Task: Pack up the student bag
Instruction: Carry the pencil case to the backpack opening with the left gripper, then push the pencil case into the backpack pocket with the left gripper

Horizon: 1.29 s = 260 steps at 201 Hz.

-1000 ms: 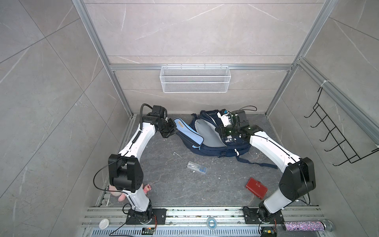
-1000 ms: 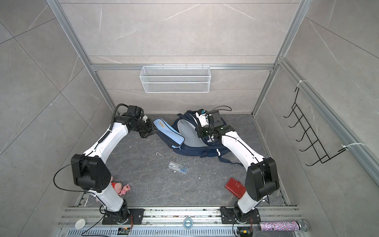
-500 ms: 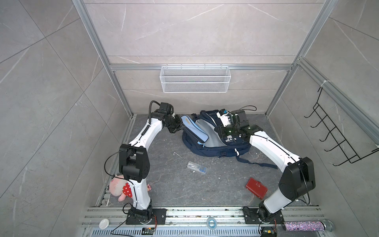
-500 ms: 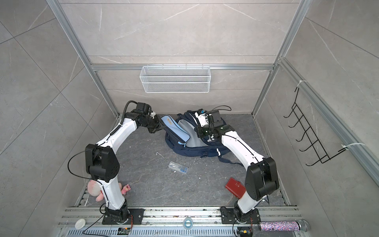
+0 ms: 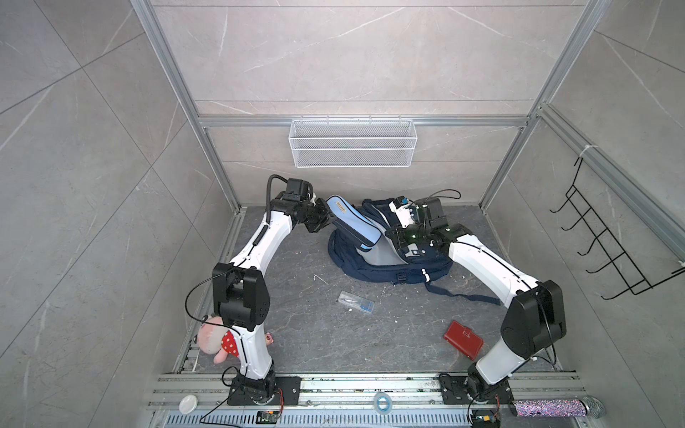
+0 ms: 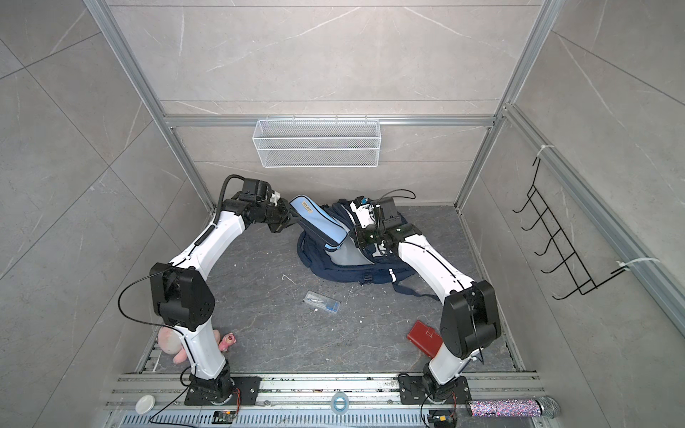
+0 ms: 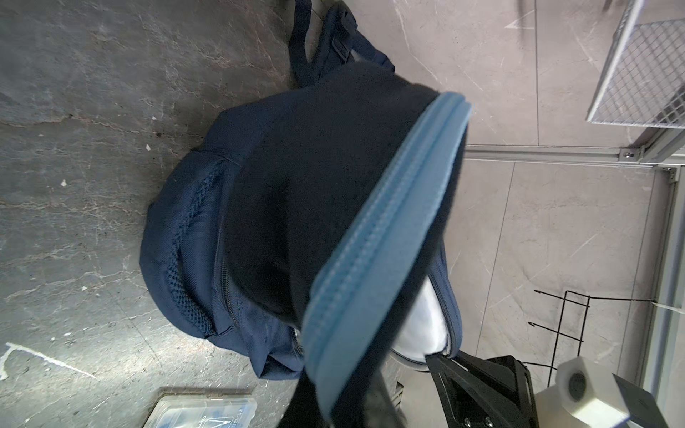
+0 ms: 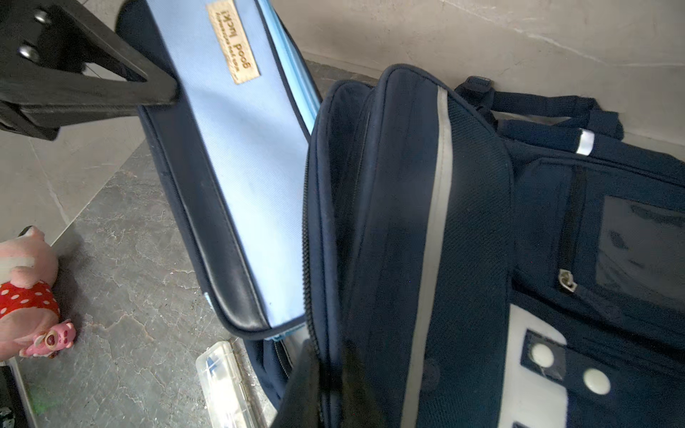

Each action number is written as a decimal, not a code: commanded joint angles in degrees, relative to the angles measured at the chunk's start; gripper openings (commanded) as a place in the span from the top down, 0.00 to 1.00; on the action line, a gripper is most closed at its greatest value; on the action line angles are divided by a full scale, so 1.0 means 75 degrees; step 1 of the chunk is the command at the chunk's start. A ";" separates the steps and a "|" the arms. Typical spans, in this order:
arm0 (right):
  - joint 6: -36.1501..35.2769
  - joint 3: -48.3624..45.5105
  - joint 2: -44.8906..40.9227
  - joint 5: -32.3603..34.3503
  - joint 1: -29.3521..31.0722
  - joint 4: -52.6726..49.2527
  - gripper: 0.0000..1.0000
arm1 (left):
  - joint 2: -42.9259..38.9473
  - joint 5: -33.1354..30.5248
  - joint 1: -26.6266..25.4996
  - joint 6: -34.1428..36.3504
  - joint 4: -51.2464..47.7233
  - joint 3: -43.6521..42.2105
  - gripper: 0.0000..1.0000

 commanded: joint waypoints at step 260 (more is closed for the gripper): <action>0.0802 0.1039 0.0304 -0.0632 0.0134 -0.0292 1.00 | 0.1032 0.0862 -0.1344 -0.0655 0.3178 -0.0494 0.55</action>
